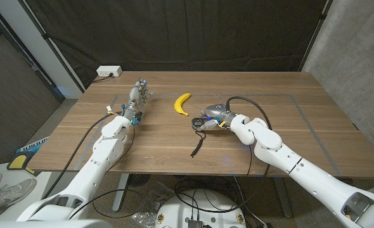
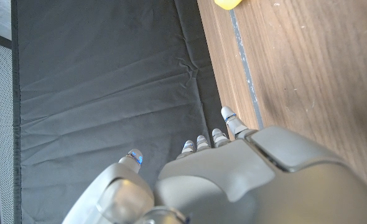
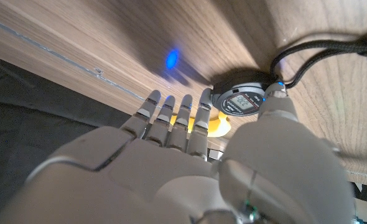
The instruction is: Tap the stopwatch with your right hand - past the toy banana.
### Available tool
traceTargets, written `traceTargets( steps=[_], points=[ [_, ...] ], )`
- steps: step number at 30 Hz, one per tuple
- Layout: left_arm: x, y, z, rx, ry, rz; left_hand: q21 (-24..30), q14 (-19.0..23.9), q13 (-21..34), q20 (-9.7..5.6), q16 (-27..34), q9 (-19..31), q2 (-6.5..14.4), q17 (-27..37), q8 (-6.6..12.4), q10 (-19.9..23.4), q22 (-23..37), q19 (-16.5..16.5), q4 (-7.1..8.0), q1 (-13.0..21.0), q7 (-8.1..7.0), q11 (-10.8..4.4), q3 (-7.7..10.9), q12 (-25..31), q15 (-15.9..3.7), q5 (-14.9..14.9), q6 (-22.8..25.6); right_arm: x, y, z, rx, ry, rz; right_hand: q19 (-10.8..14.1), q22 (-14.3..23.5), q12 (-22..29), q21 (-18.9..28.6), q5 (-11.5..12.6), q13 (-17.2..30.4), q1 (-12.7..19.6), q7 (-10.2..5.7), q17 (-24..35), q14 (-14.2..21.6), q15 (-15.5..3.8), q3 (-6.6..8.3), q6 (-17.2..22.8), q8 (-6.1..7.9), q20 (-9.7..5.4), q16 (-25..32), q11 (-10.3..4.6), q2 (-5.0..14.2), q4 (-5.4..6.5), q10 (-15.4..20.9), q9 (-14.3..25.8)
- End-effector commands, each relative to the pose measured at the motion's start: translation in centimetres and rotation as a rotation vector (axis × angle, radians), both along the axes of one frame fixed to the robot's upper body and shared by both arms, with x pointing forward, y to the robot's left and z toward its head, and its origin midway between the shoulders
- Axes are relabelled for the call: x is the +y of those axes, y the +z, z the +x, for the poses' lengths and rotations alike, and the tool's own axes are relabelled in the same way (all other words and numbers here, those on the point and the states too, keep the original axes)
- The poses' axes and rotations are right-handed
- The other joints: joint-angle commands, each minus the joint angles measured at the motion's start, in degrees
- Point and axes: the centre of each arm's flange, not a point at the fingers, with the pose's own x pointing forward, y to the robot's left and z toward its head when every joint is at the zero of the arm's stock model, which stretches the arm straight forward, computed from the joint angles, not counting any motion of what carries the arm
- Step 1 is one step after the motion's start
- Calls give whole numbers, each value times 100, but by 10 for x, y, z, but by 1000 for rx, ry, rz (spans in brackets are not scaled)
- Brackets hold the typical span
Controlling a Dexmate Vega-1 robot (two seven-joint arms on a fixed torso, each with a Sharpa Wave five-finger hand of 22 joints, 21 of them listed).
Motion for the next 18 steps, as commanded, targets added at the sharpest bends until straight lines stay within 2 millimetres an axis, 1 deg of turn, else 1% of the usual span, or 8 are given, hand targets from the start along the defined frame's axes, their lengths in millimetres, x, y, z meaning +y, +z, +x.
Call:
traceTargets(
  steps=[1, 3, 4, 5, 7, 8, 12, 18],
  points=[
    [5, -1, 0, -1, 3, -2, -8, -848, 20, 25, -4, 11, 345, 14, -8, -964, 7, -818, 13, -10, -63, -5, -37, -14, -81, 28, -1065, -1, -4, -2, -104, 50, 38, 187, 13, 119, 76, 28, -13, 136, -816, 29, 365, -732, -65, 1623, 577, -58, 55, -411, 160, 31, 535, 139],
    [5, -1, 1, 0, 3, -3, -11, -854, 20, 21, -7, 11, 342, 14, -9, -971, 7, -820, 12, -10, -68, -6, -42, -15, -86, 28, -1071, 0, -4, -3, -119, 57, 34, 227, 12, 163, 91, 27, -21, 179, -846, 20, 452, -794, -72, 1732, 582, -101, 60, -457, 144, 13, 697, 52],
    [6, -1, 1, -1, 3, -2, -13, -851, 20, 24, -6, 11, 340, 14, -9, -971, 7, -821, 11, -11, -77, 0, -45, -15, -85, 29, -1075, 1, -4, -3, -126, 60, 37, 275, 12, 178, 110, 27, -33, 217, -874, 6, 529, -854, -78, 1962, 613, -123, 49, -542, 144, 8, 797, -55],
    [6, -1, 1, 0, 3, -3, -17, -851, 20, 25, -5, 11, 336, 14, -7, -979, 7, -826, 10, -11, -78, -7, -49, -17, -85, 29, -1076, 1, -4, -3, -132, 64, 38, 300, 12, 179, 119, 27, -37, 228, -871, 1, 555, -866, -81, 2018, 614, -139, 46, -567, 142, 6, 818, -91],
    [6, -1, 2, -1, 3, -2, -18, -850, 20, 25, -5, 11, 334, 14, -6, -980, 7, -825, 9, -11, -82, -6, -54, -16, -85, 29, -1078, 2, -3, -3, -144, 72, 35, 329, 13, 179, 131, 30, -45, 282, -884, -11, 622, -922, -73, 2108, 599, -177, 41, -629, 150, -10, 864, -171],
    [7, -1, 2, 0, 3, -3, -21, -856, 20, 22, -7, 11, 332, 14, -8, -985, 7, -828, 9, -11, -86, -12, -56, -18, -87, 30, -1084, 2, -3, -3, -147, 74, 35, 352, 13, 187, 139, 31, -56, 343, -876, -26, 676, -960, -57, 2260, 580, -198, 21, -652, 182, -18, 934, -276],
    [8, -1, 4, 0, 2, -4, -24, -857, 20, 21, -7, 11, 327, 14, -5, -986, 7, -829, 7, -11, -89, -11, -64, -16, -85, 30, -1087, 3, -2, -2, -156, 79, 37, 384, 13, 174, 151, 27, -70, 477, -887, -48, 779, -1001, -9, 2413, 479, -266, -14, -692, 268, -39, 974, -465],
    [9, 0, 7, 0, 1, -5, -32, -859, 20, 23, -8, 11, 315, 13, -5, -990, 6, -829, 2, -9, -97, -7, -80, -14, -84, 32, -1100, 3, 0, -1, -171, 91, 47, 404, 6, 217, 151, -16, -81, 661, -721, -81, 947, -1019, 53, 2893, 359, -297, -58, -682, 400, -56, 1213, -707]
  ],
)
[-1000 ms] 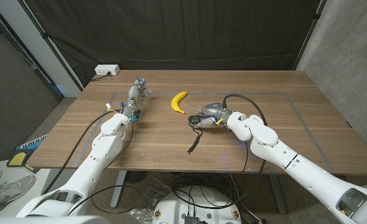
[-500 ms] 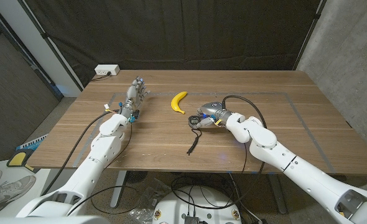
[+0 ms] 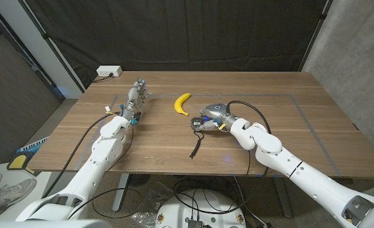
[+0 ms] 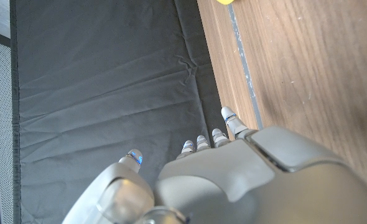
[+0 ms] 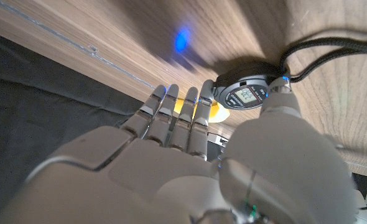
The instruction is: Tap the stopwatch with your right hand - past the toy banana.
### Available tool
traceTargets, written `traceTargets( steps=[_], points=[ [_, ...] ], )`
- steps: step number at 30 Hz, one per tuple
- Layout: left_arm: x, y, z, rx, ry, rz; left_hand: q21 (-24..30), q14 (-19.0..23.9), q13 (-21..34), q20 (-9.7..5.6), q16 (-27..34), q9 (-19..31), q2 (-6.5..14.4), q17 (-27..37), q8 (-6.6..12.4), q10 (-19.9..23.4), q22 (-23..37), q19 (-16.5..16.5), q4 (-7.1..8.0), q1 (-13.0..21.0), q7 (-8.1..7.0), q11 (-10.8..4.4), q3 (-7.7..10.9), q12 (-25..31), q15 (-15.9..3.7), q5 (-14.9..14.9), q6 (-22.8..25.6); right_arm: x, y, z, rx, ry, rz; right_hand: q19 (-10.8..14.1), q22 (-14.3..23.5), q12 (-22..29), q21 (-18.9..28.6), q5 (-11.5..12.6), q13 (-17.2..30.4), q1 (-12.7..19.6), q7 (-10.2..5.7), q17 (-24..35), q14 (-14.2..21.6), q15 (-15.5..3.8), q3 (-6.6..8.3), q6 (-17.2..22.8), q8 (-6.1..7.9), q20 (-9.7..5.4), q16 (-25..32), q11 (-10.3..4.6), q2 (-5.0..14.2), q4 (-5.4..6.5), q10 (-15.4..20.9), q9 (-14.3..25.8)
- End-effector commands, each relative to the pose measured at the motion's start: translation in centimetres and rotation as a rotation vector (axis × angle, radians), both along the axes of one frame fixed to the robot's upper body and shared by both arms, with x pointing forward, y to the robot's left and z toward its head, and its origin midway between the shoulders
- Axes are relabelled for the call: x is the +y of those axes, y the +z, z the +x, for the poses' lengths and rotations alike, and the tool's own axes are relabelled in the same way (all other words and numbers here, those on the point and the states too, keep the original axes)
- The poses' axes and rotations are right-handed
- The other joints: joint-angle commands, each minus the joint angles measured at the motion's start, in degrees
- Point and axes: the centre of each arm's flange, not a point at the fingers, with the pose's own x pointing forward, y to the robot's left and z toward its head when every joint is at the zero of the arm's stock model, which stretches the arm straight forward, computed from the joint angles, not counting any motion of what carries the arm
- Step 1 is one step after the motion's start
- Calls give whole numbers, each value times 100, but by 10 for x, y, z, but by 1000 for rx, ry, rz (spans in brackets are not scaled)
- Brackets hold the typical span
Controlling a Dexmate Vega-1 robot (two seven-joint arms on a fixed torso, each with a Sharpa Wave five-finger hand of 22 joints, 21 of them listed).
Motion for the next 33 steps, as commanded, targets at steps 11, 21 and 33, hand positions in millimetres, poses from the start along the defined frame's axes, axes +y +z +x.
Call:
traceTargets(
  steps=[11, 21, 33],
  points=[
    [3, 3, 8, 1, -6, -1, -21, -852, 19, 28, -5, 11, 301, 11, 4, -994, 6, -821, 1, -4, -60, -6, -52, -10, -83, 35, -1128, 1, 5, 7, -17, -5, 0, 96, -2, -95, 21, -194, -30, 450, -930, -16, 152, -970, -99, 1851, -959, 4, -121, -446, 344, 41, 759, -132],
    [5, 3, 8, 0, -8, 0, -37, -862, 19, 25, -9, 10, 299, 10, 8, -1001, 5, -825, -3, 2, -68, -15, -73, -7, -76, 41, -1139, 0, 9, 14, 83, -93, -51, -358, -6, -702, -207, -20, 13, -108, -552, 66, -920, -262, -609, -1398, -2618, 439, -167, 136, 102, 294, -995, -44],
    [8, 2, 6, -2, -14, 4, -48, -858, 19, 34, -7, 9, 305, 9, 14, -1009, 5, -819, -7, 10, -62, -5, -85, -6, -83, 47, -1139, -4, 14, 12, 123, -140, -33, -584, 3, -714, -319, 46, 19, -283, -182, 77, -1454, 43, -786, -2501, -2650, 535, -167, 535, 94, 383, -1824, -40]
  ],
)
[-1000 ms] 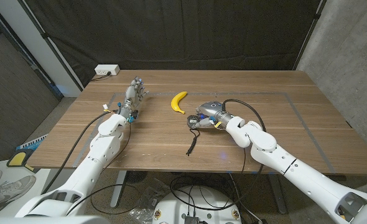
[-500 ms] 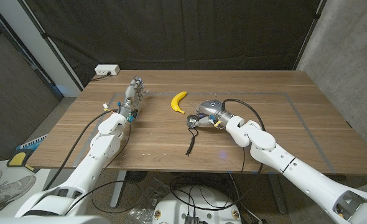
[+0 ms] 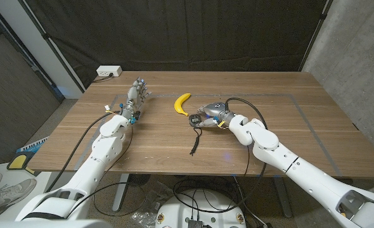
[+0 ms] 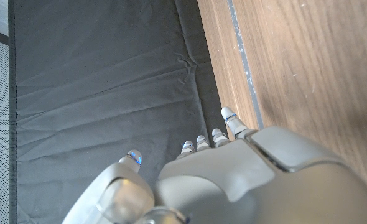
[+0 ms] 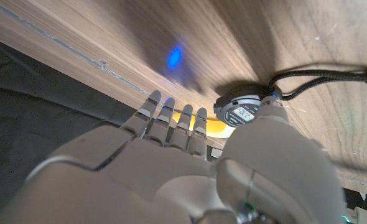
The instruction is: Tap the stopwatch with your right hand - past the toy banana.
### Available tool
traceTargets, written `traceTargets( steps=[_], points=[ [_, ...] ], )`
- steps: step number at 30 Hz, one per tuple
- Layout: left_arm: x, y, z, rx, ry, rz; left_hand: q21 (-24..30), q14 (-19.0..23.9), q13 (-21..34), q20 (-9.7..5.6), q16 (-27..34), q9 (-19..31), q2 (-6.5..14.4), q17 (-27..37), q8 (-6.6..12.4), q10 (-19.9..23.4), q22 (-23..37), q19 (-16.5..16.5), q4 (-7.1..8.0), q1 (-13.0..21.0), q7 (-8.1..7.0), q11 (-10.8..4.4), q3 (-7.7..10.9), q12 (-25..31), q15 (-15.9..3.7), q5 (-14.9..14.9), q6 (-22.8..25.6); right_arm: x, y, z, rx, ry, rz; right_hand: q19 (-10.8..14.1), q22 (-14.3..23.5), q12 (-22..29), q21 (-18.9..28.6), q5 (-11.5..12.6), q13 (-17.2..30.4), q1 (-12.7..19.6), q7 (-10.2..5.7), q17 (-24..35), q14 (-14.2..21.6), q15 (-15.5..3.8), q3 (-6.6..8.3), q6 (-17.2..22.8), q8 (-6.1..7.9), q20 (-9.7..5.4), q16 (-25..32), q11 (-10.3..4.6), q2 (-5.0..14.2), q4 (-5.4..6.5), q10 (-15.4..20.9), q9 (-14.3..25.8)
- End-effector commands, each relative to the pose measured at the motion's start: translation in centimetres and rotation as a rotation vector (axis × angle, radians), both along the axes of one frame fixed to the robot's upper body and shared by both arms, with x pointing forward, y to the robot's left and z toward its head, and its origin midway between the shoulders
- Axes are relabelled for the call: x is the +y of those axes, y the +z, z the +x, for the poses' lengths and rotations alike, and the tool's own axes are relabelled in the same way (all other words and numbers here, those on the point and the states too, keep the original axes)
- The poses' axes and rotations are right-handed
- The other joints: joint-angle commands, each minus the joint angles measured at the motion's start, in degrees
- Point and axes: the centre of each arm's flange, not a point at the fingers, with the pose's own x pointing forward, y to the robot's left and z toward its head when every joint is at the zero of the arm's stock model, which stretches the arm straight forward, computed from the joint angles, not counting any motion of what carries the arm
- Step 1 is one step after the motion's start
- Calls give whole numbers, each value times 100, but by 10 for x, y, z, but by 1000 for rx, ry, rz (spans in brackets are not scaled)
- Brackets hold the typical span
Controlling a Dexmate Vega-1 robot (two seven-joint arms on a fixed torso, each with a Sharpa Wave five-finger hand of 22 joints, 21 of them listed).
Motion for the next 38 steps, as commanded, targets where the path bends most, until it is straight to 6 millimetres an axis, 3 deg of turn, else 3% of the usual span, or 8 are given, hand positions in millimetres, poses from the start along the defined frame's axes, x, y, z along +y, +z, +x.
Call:
traceTargets(
  steps=[1, 4, 6, 10, 18, 26, 31, 38],
  points=[
    [4, 0, -2, -1, -6, 4, -6, -859, 19, 33, -8, 10, 305, 9, 13, -1012, 5, -820, 8, 11, -22, -2, -23, -7, -82, 47, -1120, -5, 4, 0, 58, -61, 9, -86, 20, -31, -39, 47, 28, -106, 150, 8, -173, 30, -96, -359, -14, 31, -8, 164, -6, 33, -287, 8],
    [5, 0, -3, -2, -10, 8, -11, -860, 19, 34, -8, 9, 307, 9, 14, -1015, 5, -823, 7, 13, -24, -5, -27, -7, -82, 49, -1123, -6, 6, -2, 71, -64, 27, -170, 27, -31, -74, 46, 29, -236, 305, 16, -305, 109, -188, -791, -32, 66, 8, 272, -25, 97, -568, 8],
    [6, 0, -3, -3, -13, 14, -14, -864, 19, 33, -10, 9, 309, 8, 13, -1017, 5, -823, 7, 15, -24, -6, -30, -7, -78, 50, -1129, -7, 8, -2, 82, -63, 42, -276, 31, -22, -117, 40, 31, -347, 331, 22, -431, 196, -243, -855, 7, 120, -4, 326, -22, 156, -671, 8],
    [8, -1, -4, -3, -21, 15, -21, -870, 19, 25, -12, 9, 313, 8, 10, -1024, 5, -824, 5, 19, -27, -5, -35, -8, -76, 53, -1141, -11, 13, -2, 143, -34, 120, -548, 47, 38, -218, -18, 39, -849, 396, 48, -645, 343, -404, -1019, 34, 254, 9, 414, 93, 448, -792, 9],
    [15, -3, -7, -4, -34, 23, -34, -875, 19, 26, -13, 9, 322, 7, 13, -1035, 4, -826, -1, 33, -24, -11, -40, -8, -76, 57, -1147, -18, 16, -6, 148, -36, 213, -696, 56, 62, -269, -72, 43, -1144, 405, 59, -751, 430, -509, -1059, 60, 314, 23, 498, 139, 614, -861, 11],
    [21, -2, -10, -5, -55, 52, -45, -879, 19, 28, -14, 8, 323, 5, 16, -1039, 3, -821, -9, 46, -31, -10, -46, -6, -83, 61, -1149, -38, 22, -9, 112, -50, 360, -742, 73, 182, -267, -207, 48, -1688, 326, 85, -762, 458, -610, -886, 151, 309, 90, 574, 431, 964, -705, 17],
    [24, -2, -9, 5, -71, 81, -54, -880, 19, 32, -15, 8, 325, 5, 17, -1039, 3, -829, -11, 52, -26, -4, -49, -4, -78, 63, -1150, -48, 28, -12, 55, -93, 416, -742, 74, 221, -261, -257, 45, -1804, 276, 89, -704, 439, -618, -782, 183, 305, 121, 576, 531, 1039, -620, 14],
    [26, -10, -6, 56, -74, 104, -69, -892, 19, 34, -18, 8, 329, 5, 16, -1057, 5, -840, -10, 56, -20, -1, -58, -8, -71, 65, -1161, -48, 31, -14, -22, -66, 466, -749, 73, 217, -262, -290, 43, -1807, 264, 78, -709, 435, -602, -796, 171, 299, 112, 573, 586, 1042, -634, 13]
  ],
)
